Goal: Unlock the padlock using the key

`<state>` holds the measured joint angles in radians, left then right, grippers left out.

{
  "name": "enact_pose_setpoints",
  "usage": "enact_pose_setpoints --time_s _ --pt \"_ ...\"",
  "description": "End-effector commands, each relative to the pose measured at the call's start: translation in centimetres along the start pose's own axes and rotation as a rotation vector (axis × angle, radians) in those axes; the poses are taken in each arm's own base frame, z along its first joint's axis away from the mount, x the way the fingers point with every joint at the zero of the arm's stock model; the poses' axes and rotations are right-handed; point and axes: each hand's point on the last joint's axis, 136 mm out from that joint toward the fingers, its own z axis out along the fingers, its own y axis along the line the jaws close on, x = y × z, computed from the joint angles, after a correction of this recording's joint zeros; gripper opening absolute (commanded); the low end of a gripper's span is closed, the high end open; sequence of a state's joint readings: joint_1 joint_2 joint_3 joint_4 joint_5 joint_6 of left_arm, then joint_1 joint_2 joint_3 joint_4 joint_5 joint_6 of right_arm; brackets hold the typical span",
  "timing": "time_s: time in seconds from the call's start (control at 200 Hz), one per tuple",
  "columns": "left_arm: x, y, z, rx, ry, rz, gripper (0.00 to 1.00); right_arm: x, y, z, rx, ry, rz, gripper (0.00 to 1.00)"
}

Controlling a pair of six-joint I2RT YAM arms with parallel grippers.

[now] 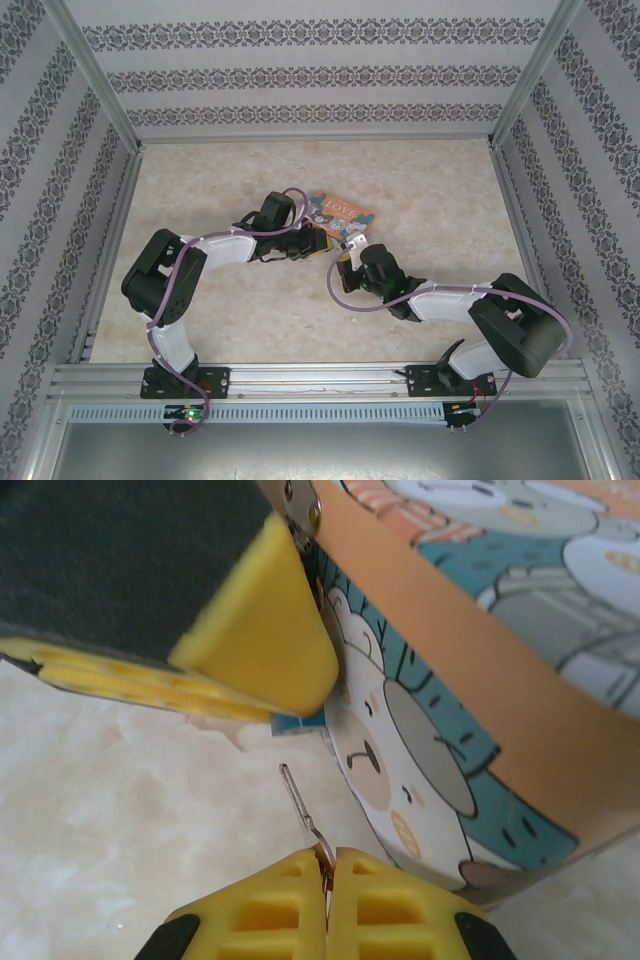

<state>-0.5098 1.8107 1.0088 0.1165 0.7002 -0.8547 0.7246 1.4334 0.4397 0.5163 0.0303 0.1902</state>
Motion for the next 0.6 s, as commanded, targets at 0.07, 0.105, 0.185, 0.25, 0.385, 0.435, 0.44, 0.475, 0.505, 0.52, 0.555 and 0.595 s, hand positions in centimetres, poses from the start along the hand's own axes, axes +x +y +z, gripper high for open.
enact_pose_setpoints --time_s 0.07,0.105,0.185,0.25,0.385,0.435,0.44,0.475,0.505,0.52,0.555,0.595 --pt "-0.30 -3.16 -0.60 0.080 -0.008 0.047 0.05 -1.71 0.35 0.41 0.007 -0.048 -0.025 0.00" --pt "-0.29 -3.13 -0.62 0.080 -0.008 0.046 0.05 -1.68 0.26 0.49 0.011 -0.047 -0.026 0.00" --pt "-0.26 -3.06 -0.61 0.079 -0.007 0.045 0.05 -1.68 0.15 0.59 0.018 -0.045 -0.026 0.00" --pt "-0.25 -3.08 -0.59 0.079 -0.007 0.045 0.05 -1.69 -0.02 0.62 0.027 -0.047 -0.026 0.00" --pt "-0.29 -3.22 -0.62 0.083 -0.007 0.047 0.05 -1.67 0.03 0.77 0.027 -0.044 -0.030 0.00" --pt "-0.26 -3.11 -0.61 0.080 -0.006 0.045 0.05 -1.58 -0.05 0.83 0.029 -0.041 -0.031 0.00" --pt "-0.26 -3.09 -0.61 0.080 -0.006 0.045 0.05 -1.55 -0.02 0.84 0.029 -0.041 -0.031 0.00" --pt "-0.26 -3.17 -0.59 0.081 -0.006 0.046 0.05 -1.59 -0.06 0.86 0.030 -0.042 -0.030 0.00" --pt "-0.23 -3.16 -0.59 0.081 -0.005 0.046 0.05 -1.63 -0.04 0.88 0.029 -0.044 -0.028 0.00" --pt "-0.29 -3.20 -0.66 0.082 -0.007 0.047 0.05 -1.56 -0.01 0.88 0.028 -0.042 -0.028 0.00" --pt "-0.25 -3.19 -0.63 0.081 -0.006 0.047 0.05 -1.62 0.00 0.91 0.028 -0.043 -0.028 0.00" --pt "-0.24 -3.22 -0.64 0.082 -0.006 0.047 0.05 -1.62 -0.01 0.98 0.028 -0.043 -0.027 0.00"
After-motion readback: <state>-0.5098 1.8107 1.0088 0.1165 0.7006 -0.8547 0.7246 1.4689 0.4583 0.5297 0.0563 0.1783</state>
